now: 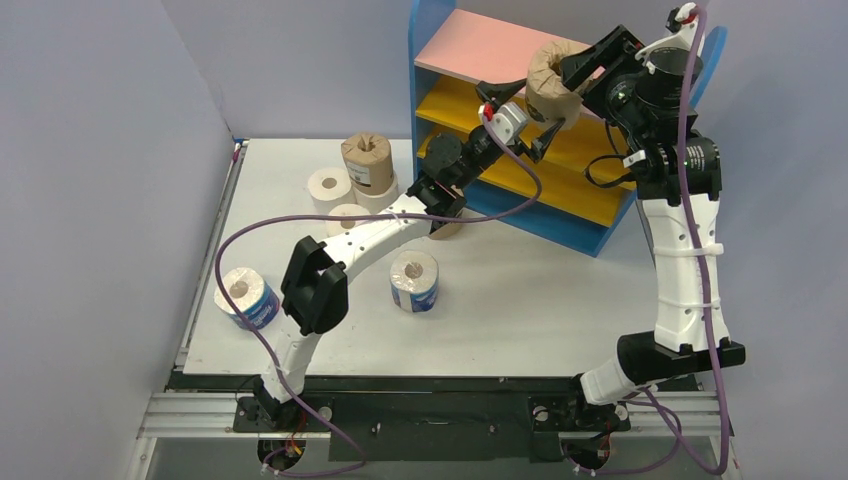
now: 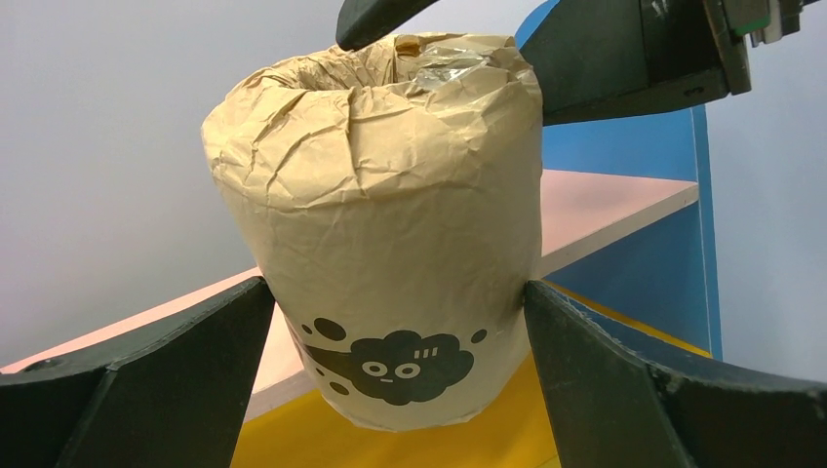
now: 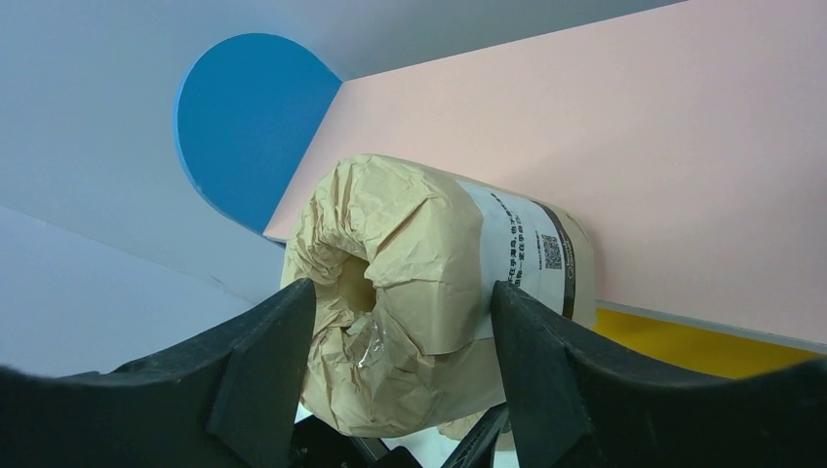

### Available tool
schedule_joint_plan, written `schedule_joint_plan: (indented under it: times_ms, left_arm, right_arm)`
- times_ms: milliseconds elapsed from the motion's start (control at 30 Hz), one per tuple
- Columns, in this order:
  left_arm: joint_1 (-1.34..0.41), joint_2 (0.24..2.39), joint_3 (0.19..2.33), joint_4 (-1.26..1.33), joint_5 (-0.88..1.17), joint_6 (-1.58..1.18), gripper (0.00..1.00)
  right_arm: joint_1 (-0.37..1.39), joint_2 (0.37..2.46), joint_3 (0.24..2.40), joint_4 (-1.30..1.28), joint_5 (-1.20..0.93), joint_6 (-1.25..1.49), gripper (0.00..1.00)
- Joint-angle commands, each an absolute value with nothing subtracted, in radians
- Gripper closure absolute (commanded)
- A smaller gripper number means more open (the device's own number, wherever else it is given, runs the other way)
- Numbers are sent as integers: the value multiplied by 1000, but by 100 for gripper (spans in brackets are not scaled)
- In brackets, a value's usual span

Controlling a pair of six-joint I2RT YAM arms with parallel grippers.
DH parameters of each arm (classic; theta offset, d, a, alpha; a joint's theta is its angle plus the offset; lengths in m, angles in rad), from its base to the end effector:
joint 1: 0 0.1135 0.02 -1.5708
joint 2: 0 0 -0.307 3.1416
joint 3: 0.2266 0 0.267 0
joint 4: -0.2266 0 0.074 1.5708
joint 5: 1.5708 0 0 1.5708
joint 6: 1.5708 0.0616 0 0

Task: Place and organize the paper towels onto the shelf
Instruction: Place the paper towel on the shelf.

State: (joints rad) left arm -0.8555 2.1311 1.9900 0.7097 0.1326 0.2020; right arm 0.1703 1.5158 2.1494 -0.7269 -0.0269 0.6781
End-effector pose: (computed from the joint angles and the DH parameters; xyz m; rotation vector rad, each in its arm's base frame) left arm 0.3631 -0.4303 0.4691 0.6220 0.8193 -0.6626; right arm 0.3075 0.0546 0.6098 0.4086 1.6576 0.6609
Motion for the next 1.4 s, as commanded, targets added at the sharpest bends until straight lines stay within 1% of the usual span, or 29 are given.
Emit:
schedule_joint_plan:
  times_ms: [0, 33, 200, 333, 533, 733, 867, 1033, 1367]
  left_arm:
    - [-856, 2143, 2063, 736, 131, 191, 2]
    - [-856, 2145, 2065, 736, 126, 190, 4]
    - [-856, 2156, 2087, 736, 107, 188, 5]
    - [-853, 2187, 2131, 723, 83, 175, 7]
    - [-852, 2221, 2190, 704, 54, 150, 10]
    - [-847, 2246, 2242, 692, 38, 134, 12]
    - [-839, 2256, 2260, 696, 36, 116, 12]
    - [-819, 2279, 2304, 707, 30, 77, 12]
    - [-804, 2321, 2329, 739, 39, 34, 12]
  right_arm:
    - [162, 1475, 2131, -661, -66, 708, 37]
    - [161, 1472, 2121, -660, -64, 710, 35]
    - [154, 1423, 2058, -616, -62, 739, 27]
    - [155, 1401, 2034, -598, -82, 758, 25]
    - [155, 1350, 1982, -584, -69, 762, 25]
    - [155, 1270, 1902, -562, -40, 763, 24]
    - [156, 1188, 1780, -495, 12, 783, 26]
    - [156, 1067, 1561, -367, 74, 814, 27]
    - [157, 1071, 1509, -317, 110, 801, 28]
